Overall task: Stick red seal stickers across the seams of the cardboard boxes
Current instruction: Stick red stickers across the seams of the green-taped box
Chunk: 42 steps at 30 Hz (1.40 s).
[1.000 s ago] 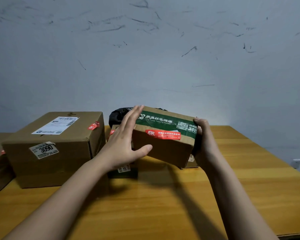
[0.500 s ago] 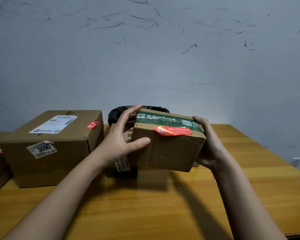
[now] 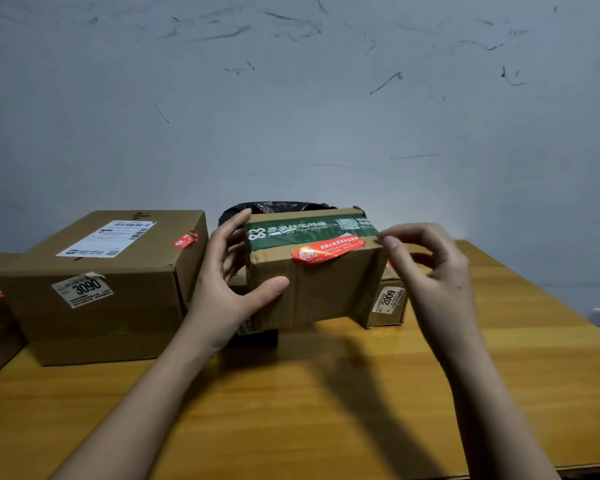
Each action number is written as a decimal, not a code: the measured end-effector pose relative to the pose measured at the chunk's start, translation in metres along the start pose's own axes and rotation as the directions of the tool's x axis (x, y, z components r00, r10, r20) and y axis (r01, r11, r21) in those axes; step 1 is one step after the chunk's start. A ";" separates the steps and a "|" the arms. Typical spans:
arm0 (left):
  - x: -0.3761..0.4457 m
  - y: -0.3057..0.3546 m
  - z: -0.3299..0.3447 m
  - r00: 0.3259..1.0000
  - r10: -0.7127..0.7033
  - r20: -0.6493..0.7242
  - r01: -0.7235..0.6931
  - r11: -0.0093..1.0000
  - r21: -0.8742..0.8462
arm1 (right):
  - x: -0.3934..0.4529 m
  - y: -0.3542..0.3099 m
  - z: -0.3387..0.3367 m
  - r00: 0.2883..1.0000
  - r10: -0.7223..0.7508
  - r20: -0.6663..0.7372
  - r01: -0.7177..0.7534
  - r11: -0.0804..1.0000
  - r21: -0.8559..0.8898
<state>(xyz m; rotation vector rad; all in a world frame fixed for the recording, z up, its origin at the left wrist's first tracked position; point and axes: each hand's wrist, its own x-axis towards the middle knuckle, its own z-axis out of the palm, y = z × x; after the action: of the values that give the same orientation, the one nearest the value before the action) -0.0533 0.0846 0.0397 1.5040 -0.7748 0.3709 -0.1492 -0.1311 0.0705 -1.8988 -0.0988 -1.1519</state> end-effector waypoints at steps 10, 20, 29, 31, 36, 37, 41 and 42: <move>-0.013 -0.005 0.010 0.980 0.151 -0.127 -0.128 0.976 0.178 | -0.015 -0.002 0.020 0.961 -0.273 -0.044 0.222 0.857 -0.464; -0.013 -0.009 0.017 0.932 0.324 -0.166 -0.257 0.908 0.331 | -0.010 -0.006 0.028 0.979 -0.117 -0.165 0.067 0.957 -0.282; -0.013 -0.008 0.020 0.920 0.365 -0.146 -0.274 0.862 0.426 | 0.002 -0.010 0.030 0.976 0.127 -0.178 -0.149 0.982 -0.117; -0.013 -0.009 0.019 0.925 0.352 -0.146 -0.267 0.872 0.410 | 0.003 -0.011 0.031 0.971 0.167 -0.173 -0.183 0.980 -0.080; -0.012 -0.012 0.019 0.953 0.266 -0.146 -0.216 0.933 0.288 | 0.000 -0.012 0.035 0.964 0.157 -0.213 -0.164 0.986 -0.020; -0.011 -0.012 0.019 0.958 0.247 -0.144 -0.203 0.942 0.266 | -0.001 -0.011 0.037 0.964 0.148 -0.223 -0.155 0.988 -0.015; -0.010 -0.015 0.019 0.964 0.225 -0.143 -0.187 0.953 0.239 | -0.002 -0.007 0.040 0.960 0.125 -0.250 -0.129 0.992 -0.001; -0.009 -0.015 0.020 0.965 0.222 -0.143 -0.185 0.954 0.234 | -0.002 -0.007 0.041 0.960 0.118 -0.254 -0.122 0.993 0.000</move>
<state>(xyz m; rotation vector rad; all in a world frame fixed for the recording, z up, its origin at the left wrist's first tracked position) -0.0544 0.0667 0.0200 1.5773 -0.7757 0.7503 -0.1262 -0.0973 0.0659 -1.7294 0.1656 -1.3042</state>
